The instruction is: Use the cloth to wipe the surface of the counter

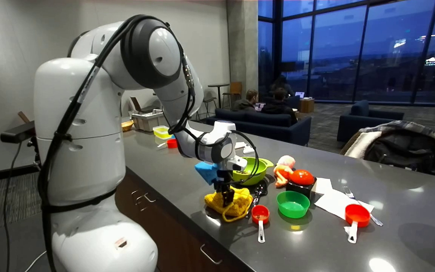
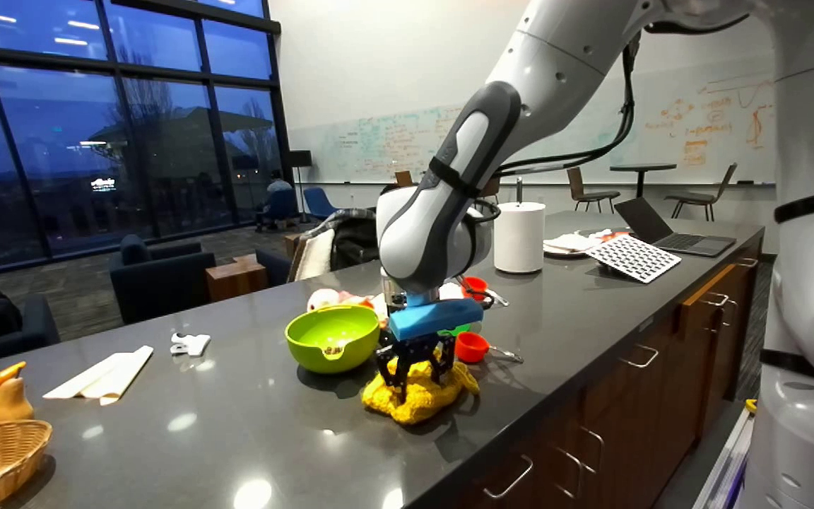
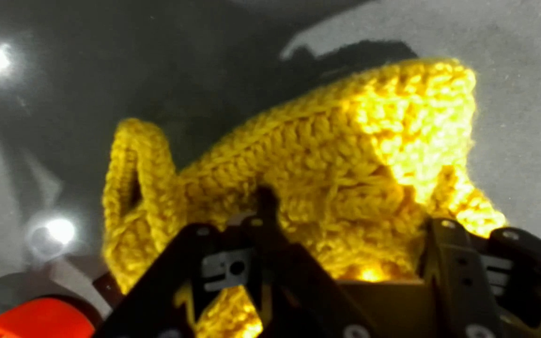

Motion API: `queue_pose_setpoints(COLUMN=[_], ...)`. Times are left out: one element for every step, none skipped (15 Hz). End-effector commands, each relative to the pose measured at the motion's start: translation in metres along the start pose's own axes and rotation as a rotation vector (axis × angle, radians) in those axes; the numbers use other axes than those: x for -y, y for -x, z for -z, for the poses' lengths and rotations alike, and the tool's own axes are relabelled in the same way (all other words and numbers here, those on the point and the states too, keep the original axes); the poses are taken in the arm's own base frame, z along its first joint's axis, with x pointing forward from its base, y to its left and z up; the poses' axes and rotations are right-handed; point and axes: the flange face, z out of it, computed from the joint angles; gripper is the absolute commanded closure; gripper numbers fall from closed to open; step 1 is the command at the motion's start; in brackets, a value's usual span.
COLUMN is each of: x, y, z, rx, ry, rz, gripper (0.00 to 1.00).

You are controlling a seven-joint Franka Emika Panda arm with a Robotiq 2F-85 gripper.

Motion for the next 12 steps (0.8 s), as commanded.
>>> queue_pose_setpoints(x=[-0.003,-0.003,-0.002,-0.001,0.002,0.004,0.007,0.010,0.013,0.016,0.019,0.022], y=[0.003,0.003,0.004,0.004,0.005,0.006,0.008,0.010,0.010,0.011,0.013,0.013], z=[-0.019,-0.018,-0.018,-0.018,-0.019,-0.022,-0.024,-0.026,-0.027,-0.027,-0.029,-0.029], rx=[0.019,0.021,0.023,0.028,0.039,0.055,0.067,0.080,0.089,0.100,0.111,0.122], ry=[0.025,0.028,0.031,0.031,0.025,0.005,-0.007,-0.015,-0.019,-0.028,-0.038,-0.048], rz=[0.007,0.010,0.014,0.022,0.034,0.047,0.062,0.083,0.101,0.120,0.136,0.153], gripper=[0.72,0.79,0.88,0.94,0.97,0.94,0.96,0.97,0.95,0.96,0.95,0.95])
